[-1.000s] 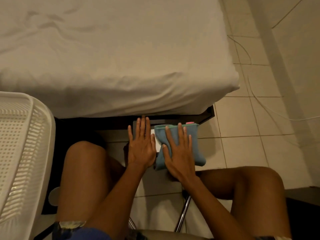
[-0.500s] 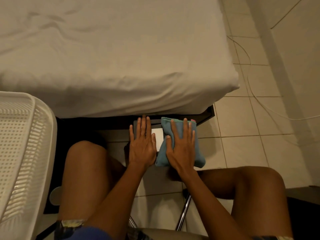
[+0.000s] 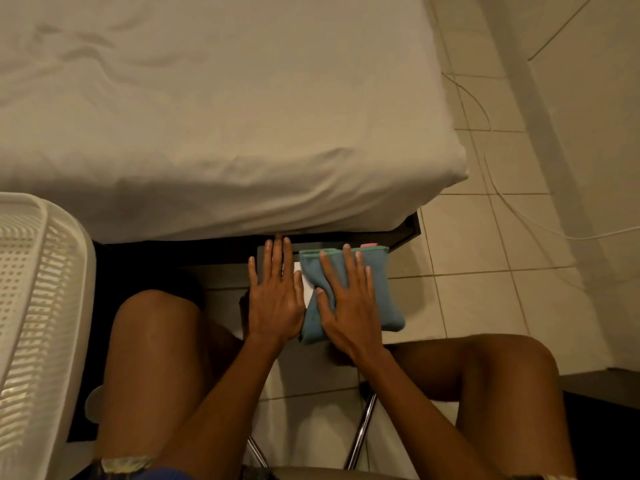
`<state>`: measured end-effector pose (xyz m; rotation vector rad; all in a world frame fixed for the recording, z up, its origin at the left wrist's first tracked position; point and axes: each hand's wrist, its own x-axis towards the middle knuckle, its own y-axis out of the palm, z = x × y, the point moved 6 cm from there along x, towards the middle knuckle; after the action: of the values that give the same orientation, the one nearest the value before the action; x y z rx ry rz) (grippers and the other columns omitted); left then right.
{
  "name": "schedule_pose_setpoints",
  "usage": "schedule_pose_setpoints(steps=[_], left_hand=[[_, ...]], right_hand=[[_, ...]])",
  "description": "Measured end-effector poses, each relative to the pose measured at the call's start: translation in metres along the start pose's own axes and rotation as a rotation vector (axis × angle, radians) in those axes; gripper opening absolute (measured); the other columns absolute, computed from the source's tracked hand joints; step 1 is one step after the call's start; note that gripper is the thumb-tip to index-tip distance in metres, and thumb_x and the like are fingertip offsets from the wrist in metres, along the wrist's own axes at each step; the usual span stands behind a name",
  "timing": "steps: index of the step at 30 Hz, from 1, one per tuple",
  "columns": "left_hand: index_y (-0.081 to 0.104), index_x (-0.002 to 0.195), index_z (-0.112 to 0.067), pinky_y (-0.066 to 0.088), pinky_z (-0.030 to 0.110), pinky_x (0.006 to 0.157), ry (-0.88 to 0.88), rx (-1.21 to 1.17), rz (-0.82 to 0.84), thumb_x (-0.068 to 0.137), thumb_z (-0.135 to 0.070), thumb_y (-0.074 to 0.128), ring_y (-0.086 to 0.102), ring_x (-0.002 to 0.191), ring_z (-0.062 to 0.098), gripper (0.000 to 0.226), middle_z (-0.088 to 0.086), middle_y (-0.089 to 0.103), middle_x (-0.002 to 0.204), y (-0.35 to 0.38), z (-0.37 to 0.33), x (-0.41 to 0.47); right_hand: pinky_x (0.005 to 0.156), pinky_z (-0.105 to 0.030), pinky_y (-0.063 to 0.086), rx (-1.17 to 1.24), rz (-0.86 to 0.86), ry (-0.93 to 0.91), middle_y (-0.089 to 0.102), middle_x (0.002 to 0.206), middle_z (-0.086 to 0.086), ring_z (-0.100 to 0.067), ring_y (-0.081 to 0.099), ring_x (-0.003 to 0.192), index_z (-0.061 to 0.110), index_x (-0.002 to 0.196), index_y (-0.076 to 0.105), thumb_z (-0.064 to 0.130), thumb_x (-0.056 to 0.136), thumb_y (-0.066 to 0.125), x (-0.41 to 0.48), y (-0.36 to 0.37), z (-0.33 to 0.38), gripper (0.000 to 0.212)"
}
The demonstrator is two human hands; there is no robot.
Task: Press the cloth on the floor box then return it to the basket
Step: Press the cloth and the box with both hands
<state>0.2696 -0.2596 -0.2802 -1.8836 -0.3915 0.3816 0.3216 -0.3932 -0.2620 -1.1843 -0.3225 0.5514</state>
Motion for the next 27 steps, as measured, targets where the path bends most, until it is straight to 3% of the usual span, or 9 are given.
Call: schedule_pose_setpoints(steps=[5,10,15,20,24,27], left_hand=[[-0.007,0.157,-0.017,0.003,0.048,0.125,-0.010,-0.049,0.001,0.104,-0.037,0.013,-0.006,0.154,0.018,0.060,0.004,-0.006,0.167,-0.002,-0.001,0.000],[-0.007,0.157,-0.016,0.002,0.049,0.125,-0.023,-0.023,0.011,0.103,-0.038,0.010,-0.005,0.154,0.019,0.061,0.004,-0.005,0.167,-0.002,0.000,0.000],[-0.005,0.157,-0.015,-0.001,0.050,0.124,-0.021,0.019,0.005,0.102,-0.038,0.013,-0.004,0.154,0.021,0.062,0.006,-0.004,0.167,0.000,-0.001,0.002],[-0.001,0.157,-0.013,-0.001,0.050,0.124,-0.004,0.036,-0.002,0.103,-0.036,0.017,0.001,0.154,0.023,0.061,0.008,0.001,0.166,0.000,-0.001,0.002],[-0.005,0.157,-0.015,-0.004,0.046,0.124,-0.013,0.011,-0.007,0.103,-0.038,0.011,-0.002,0.154,0.020,0.061,0.007,0.000,0.166,-0.002,-0.002,0.002],[-0.006,0.157,-0.017,-0.003,0.046,0.124,-0.019,-0.012,-0.006,0.102,-0.039,0.008,-0.003,0.154,0.019,0.061,0.006,-0.001,0.167,-0.004,-0.001,0.002]], right_hand=[[0.124,-0.050,0.009,0.067,-0.080,0.237,0.010,0.166,-0.008,-0.027,0.005,0.154,0.033,0.157,0.012,0.057,0.097,0.028,0.004,-0.002,-0.025,0.066],[0.125,-0.044,0.003,0.038,0.026,-0.043,0.006,0.167,-0.004,-0.022,0.000,0.155,0.031,0.157,0.017,0.051,0.100,0.032,-0.004,-0.001,-0.016,0.062],[0.124,-0.050,0.012,0.068,-0.102,0.271,0.007,0.167,-0.009,-0.027,0.004,0.154,0.030,0.157,0.018,0.050,0.099,0.034,0.005,-0.009,-0.025,0.064],[0.125,-0.046,0.010,0.021,-0.042,0.019,0.011,0.166,-0.007,-0.025,0.007,0.154,0.028,0.157,0.021,0.044,0.099,0.038,0.014,-0.008,-0.006,0.062],[0.122,-0.053,0.019,0.169,-0.095,0.283,0.013,0.166,-0.007,-0.027,0.009,0.154,0.031,0.156,0.016,0.042,0.101,0.040,0.015,-0.018,-0.041,0.061],[0.125,-0.048,0.009,0.089,-0.036,0.117,0.006,0.167,-0.007,-0.025,0.003,0.154,0.030,0.158,0.011,0.044,0.101,0.037,-0.001,-0.009,-0.023,0.064]])
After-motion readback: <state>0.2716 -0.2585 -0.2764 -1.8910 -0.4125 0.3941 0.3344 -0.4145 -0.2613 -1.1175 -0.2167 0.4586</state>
